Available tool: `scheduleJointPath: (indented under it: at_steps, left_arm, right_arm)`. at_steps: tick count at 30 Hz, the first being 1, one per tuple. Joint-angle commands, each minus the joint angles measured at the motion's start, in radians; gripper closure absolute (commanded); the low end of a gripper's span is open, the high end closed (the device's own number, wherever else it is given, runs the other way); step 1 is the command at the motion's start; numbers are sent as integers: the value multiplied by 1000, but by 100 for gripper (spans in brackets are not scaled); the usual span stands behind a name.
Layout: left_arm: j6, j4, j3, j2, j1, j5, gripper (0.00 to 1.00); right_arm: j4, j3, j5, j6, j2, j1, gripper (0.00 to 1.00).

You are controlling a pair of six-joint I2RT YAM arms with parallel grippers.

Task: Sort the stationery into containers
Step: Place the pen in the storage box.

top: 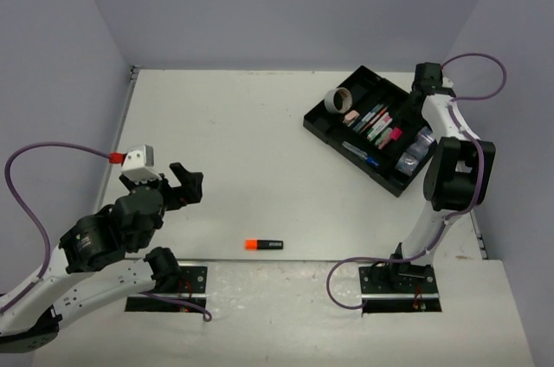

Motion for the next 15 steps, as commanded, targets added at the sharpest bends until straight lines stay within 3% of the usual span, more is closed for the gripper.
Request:
scheduleJointPath:
  at_steps: [1, 15]
  left_arm:
    - [48, 55, -9, 25, 6, 11, 0]
    - [46, 55, -11, -18, 6, 6, 0]
  right_arm:
    - [17, 8, -3, 18, 10, -21, 88]
    - [51, -75, -3, 22, 0, -23, 81]
